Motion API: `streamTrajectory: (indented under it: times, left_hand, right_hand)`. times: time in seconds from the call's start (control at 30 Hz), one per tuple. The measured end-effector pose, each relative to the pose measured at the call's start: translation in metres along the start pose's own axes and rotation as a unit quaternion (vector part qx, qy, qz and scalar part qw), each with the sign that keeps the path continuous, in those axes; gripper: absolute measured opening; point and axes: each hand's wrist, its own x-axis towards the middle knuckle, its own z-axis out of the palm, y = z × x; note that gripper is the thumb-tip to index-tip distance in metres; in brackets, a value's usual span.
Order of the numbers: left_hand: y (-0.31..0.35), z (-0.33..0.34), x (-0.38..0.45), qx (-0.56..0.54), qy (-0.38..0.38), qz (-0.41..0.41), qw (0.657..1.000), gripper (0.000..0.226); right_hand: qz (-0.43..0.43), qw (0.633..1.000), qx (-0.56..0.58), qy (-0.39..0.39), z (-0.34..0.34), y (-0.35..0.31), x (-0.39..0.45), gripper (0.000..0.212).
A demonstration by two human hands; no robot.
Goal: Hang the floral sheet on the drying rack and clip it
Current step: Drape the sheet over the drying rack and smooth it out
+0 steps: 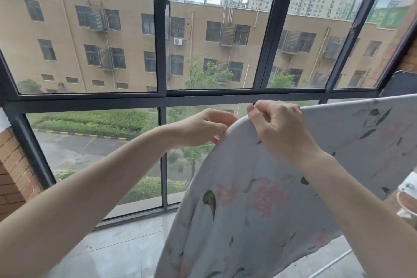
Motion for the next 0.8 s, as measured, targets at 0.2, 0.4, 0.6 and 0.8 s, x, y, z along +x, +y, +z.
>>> streamTrajectory:
  times: [0.2,0.4,0.6,0.8]
  left_hand:
    - [-0.028,-0.002,0.030,-0.045,-0.187,0.050,0.980,0.025]
    - [-0.046,0.004,0.074,-0.082,-0.058,0.118,0.988,0.020]
    - [-0.055,0.008,0.082,-0.101,-0.062,0.157,0.980,0.007]
    - [-0.078,0.019,0.039,-0.165,-0.339,0.100,0.921,0.045]
  right_hand:
    - [0.049,0.999,-0.012,-0.016,-0.006,-0.005,0.000,0.047]
    - [0.132,0.988,-0.077,0.006,0.000,-0.020,0.004,0.033]
    - [0.278,0.957,-0.079,0.006,-0.005,-0.046,-0.004,0.036]
    - [0.358,0.930,-0.088,0.009,0.015,-0.083,-0.006,0.033]
